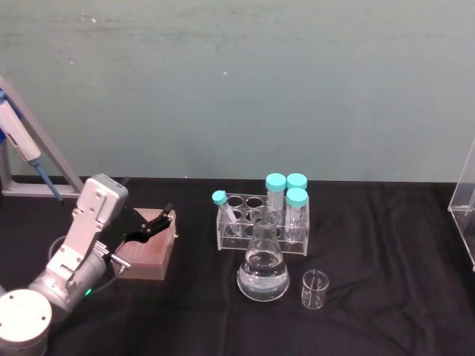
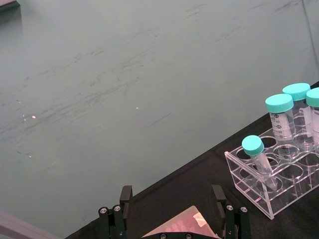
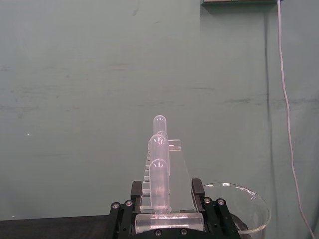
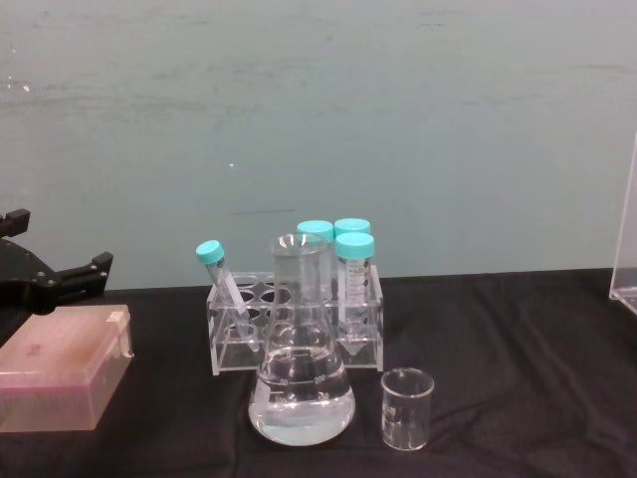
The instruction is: Place the experimental apparatus aside using one hand.
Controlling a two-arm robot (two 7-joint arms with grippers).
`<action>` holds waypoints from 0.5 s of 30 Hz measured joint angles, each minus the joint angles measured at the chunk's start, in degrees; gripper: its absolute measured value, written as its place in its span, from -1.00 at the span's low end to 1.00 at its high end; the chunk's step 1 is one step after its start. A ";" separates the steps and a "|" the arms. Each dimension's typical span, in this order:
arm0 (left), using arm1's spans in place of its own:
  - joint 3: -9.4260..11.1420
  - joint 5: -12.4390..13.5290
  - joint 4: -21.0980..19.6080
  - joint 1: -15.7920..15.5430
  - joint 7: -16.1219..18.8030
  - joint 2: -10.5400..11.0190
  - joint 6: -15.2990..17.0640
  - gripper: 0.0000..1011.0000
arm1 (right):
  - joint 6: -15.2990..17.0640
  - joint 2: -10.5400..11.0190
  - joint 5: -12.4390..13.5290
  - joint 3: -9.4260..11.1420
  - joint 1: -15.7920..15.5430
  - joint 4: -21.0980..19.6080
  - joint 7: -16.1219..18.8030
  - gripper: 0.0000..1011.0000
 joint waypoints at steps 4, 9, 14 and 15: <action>0.00 0.00 0.00 0.00 0.00 0.00 0.00 0.98 | 0.19 -0.03 0.05 -0.01 0.13 0.11 0.00 0.20; 0.00 0.00 0.00 0.00 0.00 0.00 0.00 0.98 | 0.62 -0.05 0.18 -0.02 0.24 0.13 0.01 0.20; 0.00 0.00 0.00 0.00 0.00 0.00 0.00 0.98 | 0.62 -0.05 0.18 -0.05 0.24 0.13 0.01 0.20; 0.00 0.00 0.00 0.00 0.00 0.00 0.00 0.98 | 0.62 -0.05 0.18 -0.05 0.24 0.13 0.01 0.20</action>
